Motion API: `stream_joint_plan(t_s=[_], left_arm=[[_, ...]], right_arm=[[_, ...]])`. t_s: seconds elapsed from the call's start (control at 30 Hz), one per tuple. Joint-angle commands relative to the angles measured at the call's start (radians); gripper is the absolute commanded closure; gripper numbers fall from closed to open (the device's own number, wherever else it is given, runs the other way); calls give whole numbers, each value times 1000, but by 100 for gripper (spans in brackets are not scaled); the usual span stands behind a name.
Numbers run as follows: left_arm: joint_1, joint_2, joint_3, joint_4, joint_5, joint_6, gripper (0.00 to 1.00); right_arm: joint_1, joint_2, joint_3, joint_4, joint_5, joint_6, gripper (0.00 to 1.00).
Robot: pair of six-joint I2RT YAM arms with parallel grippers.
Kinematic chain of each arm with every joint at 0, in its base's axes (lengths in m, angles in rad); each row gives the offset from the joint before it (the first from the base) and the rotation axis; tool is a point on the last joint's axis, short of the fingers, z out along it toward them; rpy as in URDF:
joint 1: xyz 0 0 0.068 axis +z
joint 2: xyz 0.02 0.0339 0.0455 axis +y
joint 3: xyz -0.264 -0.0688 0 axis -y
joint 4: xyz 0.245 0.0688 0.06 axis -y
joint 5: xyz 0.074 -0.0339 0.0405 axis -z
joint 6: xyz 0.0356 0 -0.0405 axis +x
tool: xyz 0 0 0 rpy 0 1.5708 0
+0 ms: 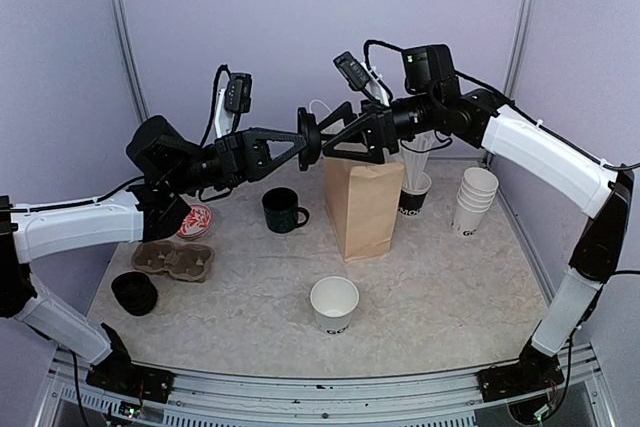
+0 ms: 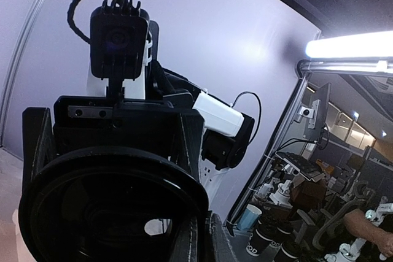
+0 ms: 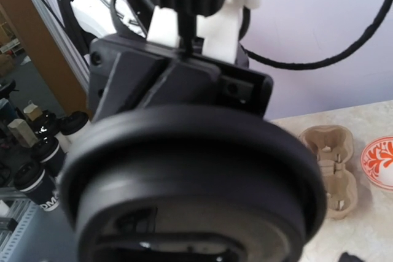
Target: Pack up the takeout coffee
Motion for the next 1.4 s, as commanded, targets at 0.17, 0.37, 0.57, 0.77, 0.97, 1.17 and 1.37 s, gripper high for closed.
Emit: stream_joint_plan(t_s=[0.17,0.37,0.57,0.77,0.97,1.17,1.37], left_arm=[[-20,17,6,23,15,2,100],[-28,25,12,16,6,8,100],[-31,23,12,13,-6,12,100],[-43,32,17,6,-15,18,100],[-53,34,22,-20,-31,36,100],[-53,18,23,-107,-79,86,78],[-54,-64,36,-410,-177,249,50]], right_arm=[[10,7,12,35,6,28,1],[13,5,2,49,-26,42,1],[16,-4,-22,61,-47,47,5],[20,-13,-40,69,-57,48,5],[20,-15,-48,76,-68,51,17],[17,-25,-45,35,-41,-3,27],[-21,-90,-106,-49,58,-135,28]])
